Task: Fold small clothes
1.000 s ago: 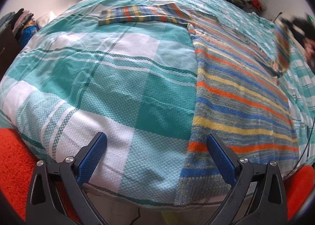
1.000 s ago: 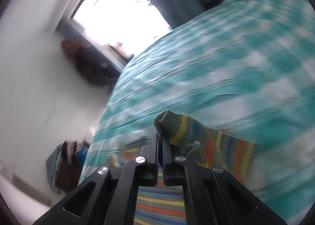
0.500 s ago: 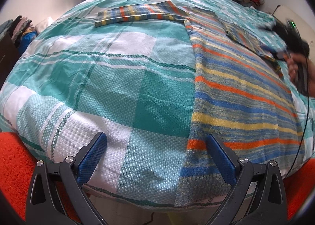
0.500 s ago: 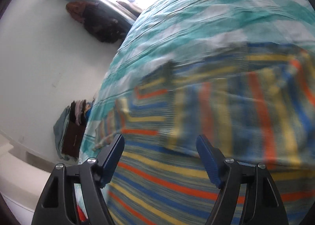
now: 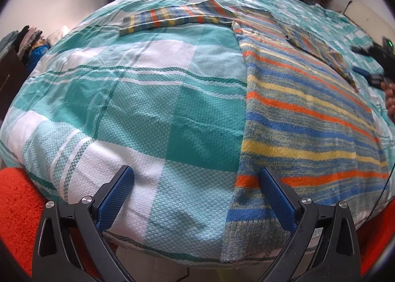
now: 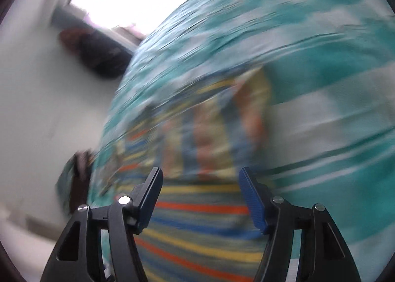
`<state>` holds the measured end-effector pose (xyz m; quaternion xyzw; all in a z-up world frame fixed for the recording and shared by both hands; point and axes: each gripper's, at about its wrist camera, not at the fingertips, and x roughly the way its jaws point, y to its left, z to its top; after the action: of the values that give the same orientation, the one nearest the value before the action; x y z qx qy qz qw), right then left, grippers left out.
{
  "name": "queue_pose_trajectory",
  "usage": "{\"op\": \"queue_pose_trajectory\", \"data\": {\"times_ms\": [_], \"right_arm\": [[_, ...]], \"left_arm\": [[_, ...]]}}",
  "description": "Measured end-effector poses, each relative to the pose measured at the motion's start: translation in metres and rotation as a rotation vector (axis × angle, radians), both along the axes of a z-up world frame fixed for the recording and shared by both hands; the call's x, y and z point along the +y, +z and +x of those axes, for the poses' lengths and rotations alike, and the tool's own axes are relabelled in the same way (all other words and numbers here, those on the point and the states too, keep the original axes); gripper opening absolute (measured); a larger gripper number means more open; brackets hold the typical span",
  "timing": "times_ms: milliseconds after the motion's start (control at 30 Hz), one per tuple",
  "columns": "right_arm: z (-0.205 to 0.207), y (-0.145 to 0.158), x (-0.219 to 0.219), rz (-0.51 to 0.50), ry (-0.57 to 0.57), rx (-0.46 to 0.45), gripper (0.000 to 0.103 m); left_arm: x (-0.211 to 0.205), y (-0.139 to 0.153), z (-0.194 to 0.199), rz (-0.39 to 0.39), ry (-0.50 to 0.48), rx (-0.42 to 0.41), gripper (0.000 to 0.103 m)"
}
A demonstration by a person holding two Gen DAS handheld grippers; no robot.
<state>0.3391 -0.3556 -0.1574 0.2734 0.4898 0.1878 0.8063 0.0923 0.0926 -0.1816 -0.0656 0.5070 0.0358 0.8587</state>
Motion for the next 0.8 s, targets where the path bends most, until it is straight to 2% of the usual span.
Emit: {"op": "queue_pose_trajectory", "data": {"times_ms": [67,133,167,200,233,267,300,333,367,400,500,567,633,733,800], "right_arm": [[0.004,-0.009,0.019,-0.057,0.010,0.016,0.065],[0.010,-0.031,0.018,-0.141,-0.064,0.083,0.065],[0.008,-0.040,0.010,-0.173,-0.114,0.109,0.061],[0.004,-0.045,-0.002,-0.162,-0.164,0.112,0.054],[0.001,-0.045,-0.011,-0.154,-0.193,0.108,0.044],[-0.005,-0.042,-0.017,-0.170,-0.213,0.100,0.043],[-0.012,-0.034,-0.019,-0.230,-0.218,0.080,0.045],[-0.023,-0.021,-0.019,-0.341,-0.205,0.047,0.055],[-0.029,-0.013,-0.018,-0.386,-0.191,0.019,0.060],[-0.043,-0.003,-0.018,-0.412,-0.165,-0.020,0.061],[-0.088,0.018,-0.010,-0.448,-0.085,-0.096,0.062],[-0.118,0.023,0.006,-0.463,-0.040,-0.133,0.070],[-0.154,0.021,0.027,-0.473,-0.019,-0.156,0.073],[-0.203,0.011,0.053,-0.467,-0.020,-0.140,0.076],[-0.226,-0.007,0.065,-0.455,-0.042,-0.073,0.078]], "left_arm": [[-0.001,-0.001,0.000,0.011,-0.006,0.003,0.101],[-0.002,-0.002,-0.001,0.020,-0.008,0.004,0.102],[-0.002,-0.002,-0.001,0.022,-0.008,0.005,0.102],[-0.002,-0.003,-0.001,0.024,-0.008,0.007,0.102],[-0.003,-0.003,0.000,0.027,-0.008,0.008,0.102],[-0.003,-0.004,0.000,0.029,-0.007,0.008,0.102],[-0.003,-0.005,0.000,0.031,-0.006,0.008,0.103],[-0.003,-0.005,0.001,0.032,-0.005,0.010,0.103],[-0.003,-0.005,0.001,0.032,-0.003,0.011,0.103],[-0.003,-0.006,0.002,0.030,-0.001,0.011,0.103],[-0.002,-0.006,0.002,0.023,0.002,0.011,0.103],[-0.001,-0.006,0.002,0.018,0.002,0.012,0.103],[-0.001,-0.008,0.002,0.017,0.001,0.013,0.103],[-0.002,-0.008,0.001,0.028,-0.003,0.009,0.103],[-0.003,-0.009,0.001,0.030,-0.005,0.007,0.103]]}}
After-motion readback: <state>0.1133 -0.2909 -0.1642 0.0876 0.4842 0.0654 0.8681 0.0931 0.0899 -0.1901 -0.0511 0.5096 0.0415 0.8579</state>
